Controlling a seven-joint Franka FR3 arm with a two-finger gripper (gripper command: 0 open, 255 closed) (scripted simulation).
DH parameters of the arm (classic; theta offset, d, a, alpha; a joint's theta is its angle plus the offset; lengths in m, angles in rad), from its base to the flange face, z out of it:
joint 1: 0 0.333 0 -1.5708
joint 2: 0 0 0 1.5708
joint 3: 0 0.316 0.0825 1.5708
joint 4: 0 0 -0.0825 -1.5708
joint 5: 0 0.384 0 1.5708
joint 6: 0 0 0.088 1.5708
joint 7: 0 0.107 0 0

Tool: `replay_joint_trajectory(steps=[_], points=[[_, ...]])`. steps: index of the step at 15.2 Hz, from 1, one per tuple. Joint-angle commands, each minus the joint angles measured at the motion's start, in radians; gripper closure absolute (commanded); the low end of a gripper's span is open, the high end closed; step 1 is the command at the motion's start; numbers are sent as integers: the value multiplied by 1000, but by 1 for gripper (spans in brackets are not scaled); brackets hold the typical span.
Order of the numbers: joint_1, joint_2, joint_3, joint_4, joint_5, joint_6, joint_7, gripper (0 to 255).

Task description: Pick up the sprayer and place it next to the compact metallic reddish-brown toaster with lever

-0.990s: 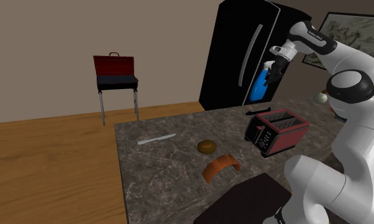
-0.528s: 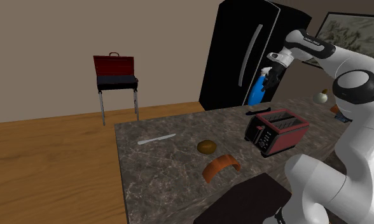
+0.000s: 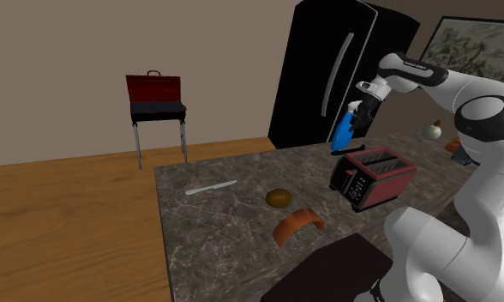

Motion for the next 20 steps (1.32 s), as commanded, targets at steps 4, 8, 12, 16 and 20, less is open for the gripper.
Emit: replay_joint_trajectory(steps=[4,8,12,16,20], points=[[-18,-9,-6,-63,-9,60,-10,255],[-30,-19,-12,-110,-17,107,-17,255],[-37,-31,-21,-151,-27,152,-23,255],[-40,-46,-32,-186,-39,194,-29,255],[-41,-63,-45,-217,-53,235,-34,255]])
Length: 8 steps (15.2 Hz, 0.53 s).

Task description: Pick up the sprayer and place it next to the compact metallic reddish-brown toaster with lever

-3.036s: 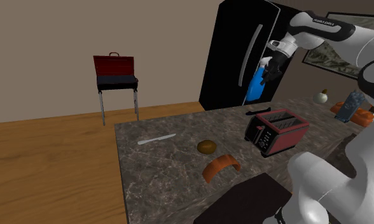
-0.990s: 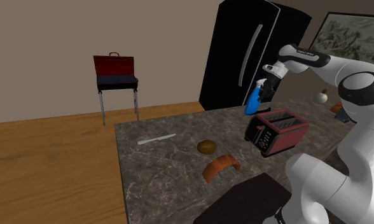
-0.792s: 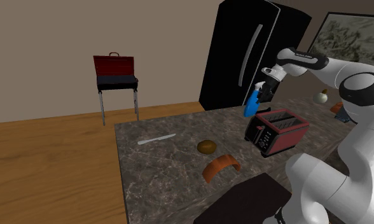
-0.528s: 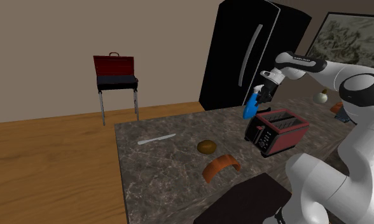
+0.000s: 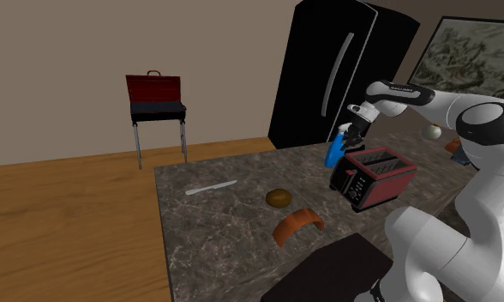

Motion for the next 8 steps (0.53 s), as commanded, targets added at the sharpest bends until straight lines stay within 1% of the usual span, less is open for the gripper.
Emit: replay_joint_trajectory(steps=[1,8], points=[[-1,-6,-5,-18,-5,22,-1,255],[5,-42,-32,-59,-31,89,-8,255]])
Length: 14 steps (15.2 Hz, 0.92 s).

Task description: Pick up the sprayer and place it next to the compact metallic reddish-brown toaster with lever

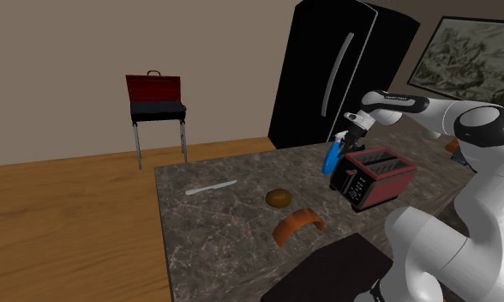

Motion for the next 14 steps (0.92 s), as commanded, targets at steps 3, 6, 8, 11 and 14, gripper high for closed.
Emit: replay_joint_trajectory(steps=[3,6,8,11,14], points=[[6,-20,-15,-16,-14,32,-3,255],[6,-20,-15,-16,-14,32,-3,255],[6,-20,-15,-16,-14,32,-3,255],[6,-20,-15,-15,-14,32,-4,0],[6,-20,-15,-15,-14,32,-4,0]])
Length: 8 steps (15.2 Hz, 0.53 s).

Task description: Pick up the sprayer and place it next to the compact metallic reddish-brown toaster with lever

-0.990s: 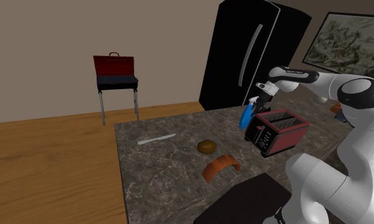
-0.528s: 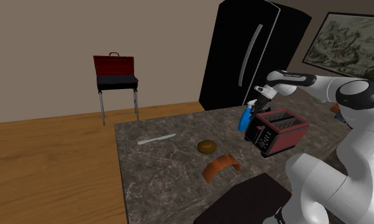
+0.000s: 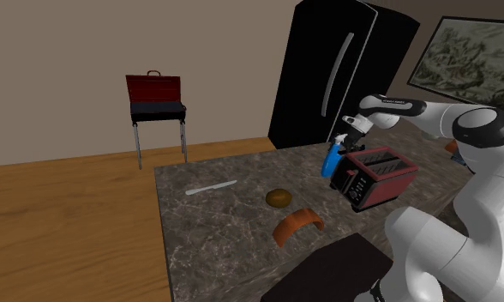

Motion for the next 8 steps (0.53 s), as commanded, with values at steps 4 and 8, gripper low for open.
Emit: replay_joint_trajectory(steps=[4,8], points=[[4,8,5,63,9,-64,-9,0],[15,11,7,127,16,-124,-16,0]])
